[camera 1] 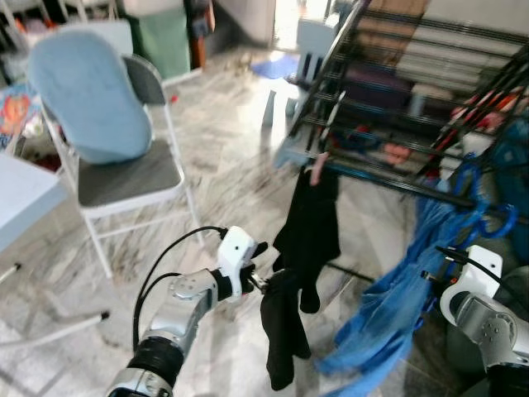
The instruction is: Hang hanger
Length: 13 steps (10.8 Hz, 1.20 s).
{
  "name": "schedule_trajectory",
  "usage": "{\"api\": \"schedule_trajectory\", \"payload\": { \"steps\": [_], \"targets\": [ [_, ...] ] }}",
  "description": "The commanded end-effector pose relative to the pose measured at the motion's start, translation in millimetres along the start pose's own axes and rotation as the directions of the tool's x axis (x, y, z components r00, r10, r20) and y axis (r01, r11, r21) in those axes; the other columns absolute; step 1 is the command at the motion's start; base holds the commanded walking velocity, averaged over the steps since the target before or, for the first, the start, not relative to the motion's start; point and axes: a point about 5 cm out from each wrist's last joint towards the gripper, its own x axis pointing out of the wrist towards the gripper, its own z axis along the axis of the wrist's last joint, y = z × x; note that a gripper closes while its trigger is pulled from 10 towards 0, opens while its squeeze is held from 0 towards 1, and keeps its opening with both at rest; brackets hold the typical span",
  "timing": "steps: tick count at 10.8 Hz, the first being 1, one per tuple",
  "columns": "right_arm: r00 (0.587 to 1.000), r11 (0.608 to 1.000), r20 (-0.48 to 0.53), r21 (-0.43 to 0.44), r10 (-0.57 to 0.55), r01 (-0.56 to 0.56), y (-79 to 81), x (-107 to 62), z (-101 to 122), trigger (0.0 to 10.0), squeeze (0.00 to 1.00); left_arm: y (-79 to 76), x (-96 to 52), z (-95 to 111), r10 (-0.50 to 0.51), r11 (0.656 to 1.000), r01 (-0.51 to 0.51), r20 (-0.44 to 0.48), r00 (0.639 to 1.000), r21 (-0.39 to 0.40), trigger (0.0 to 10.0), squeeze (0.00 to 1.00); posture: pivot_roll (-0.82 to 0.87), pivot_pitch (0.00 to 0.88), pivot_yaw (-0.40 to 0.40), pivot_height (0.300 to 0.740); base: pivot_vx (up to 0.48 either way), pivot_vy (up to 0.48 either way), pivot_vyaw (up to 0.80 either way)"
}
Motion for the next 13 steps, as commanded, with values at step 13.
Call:
{"api": "schedule_trajectory", "payload": {
  "steps": [13],
  "targets": [
    [0.998,0.997,-0.057,0.073,-0.017,0.021,-1.0,-1.0,-24.1,10.0,0.00,-8.1,0.6,-0.5,-0.079,0.997,0.079,0.006,0.997,0.021,10.0,0.00,0.05,0.000,-0.060,0.740,0.237,0.000,-0.15]
  ]
}}
